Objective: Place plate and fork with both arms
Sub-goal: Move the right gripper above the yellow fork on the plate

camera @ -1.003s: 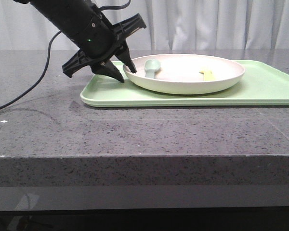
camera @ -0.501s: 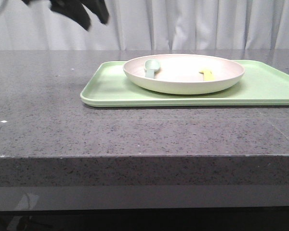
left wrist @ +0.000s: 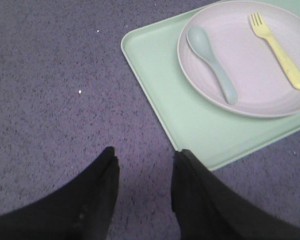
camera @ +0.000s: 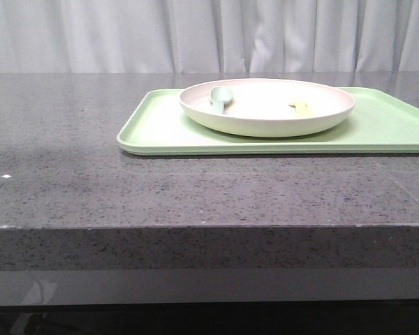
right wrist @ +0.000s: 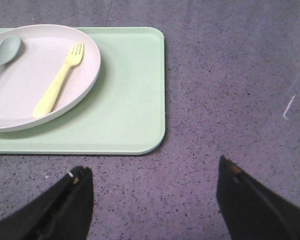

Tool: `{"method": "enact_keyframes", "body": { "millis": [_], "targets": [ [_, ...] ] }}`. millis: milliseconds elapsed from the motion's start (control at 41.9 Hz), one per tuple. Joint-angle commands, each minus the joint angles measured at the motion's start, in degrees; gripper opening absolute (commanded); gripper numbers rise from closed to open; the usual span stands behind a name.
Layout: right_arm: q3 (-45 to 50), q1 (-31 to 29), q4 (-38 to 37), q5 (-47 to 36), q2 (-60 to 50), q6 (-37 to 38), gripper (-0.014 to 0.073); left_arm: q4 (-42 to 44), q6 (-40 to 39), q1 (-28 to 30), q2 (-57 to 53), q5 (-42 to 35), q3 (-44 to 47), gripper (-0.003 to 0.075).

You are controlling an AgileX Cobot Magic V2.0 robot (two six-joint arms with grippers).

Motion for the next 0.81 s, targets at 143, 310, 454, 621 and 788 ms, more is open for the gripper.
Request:
{"method": "enact_keyframes", "body": {
  "millis": [143, 310, 454, 621, 788],
  "targets": [
    [-2.1, -0.2, 0.0, -3.9, 0.5, -0.1, 0.0541, -1.7, -0.4, 0.2, -14.0, -3.1, 11.6, 0.0259],
    [-2.1, -0.2, 0.0, -3.9, 0.5, -0.1, 0.0541, -1.7, -0.4, 0.2, -19.5, -2.4, 16.1, 0.0258],
    [-2.1, -0.2, 0.0, -3.9, 0.5, -0.1, 0.0541, -1.7, -0.4, 0.2, -21.5, -1.4, 16.9, 0.0259],
    [-2.1, -0.2, 0.0, -3.9, 0.5, -0.1, 0.0541, -1.7, -0.4, 0.2, -21.5, -1.4, 16.9, 0.0258],
    [-2.1, -0.2, 0.0, -3.9, 0.5, -0.1, 0.0541, -1.7, -0.4, 0.2, -21.5, -1.4, 16.9, 0.0259]
  ]
}}
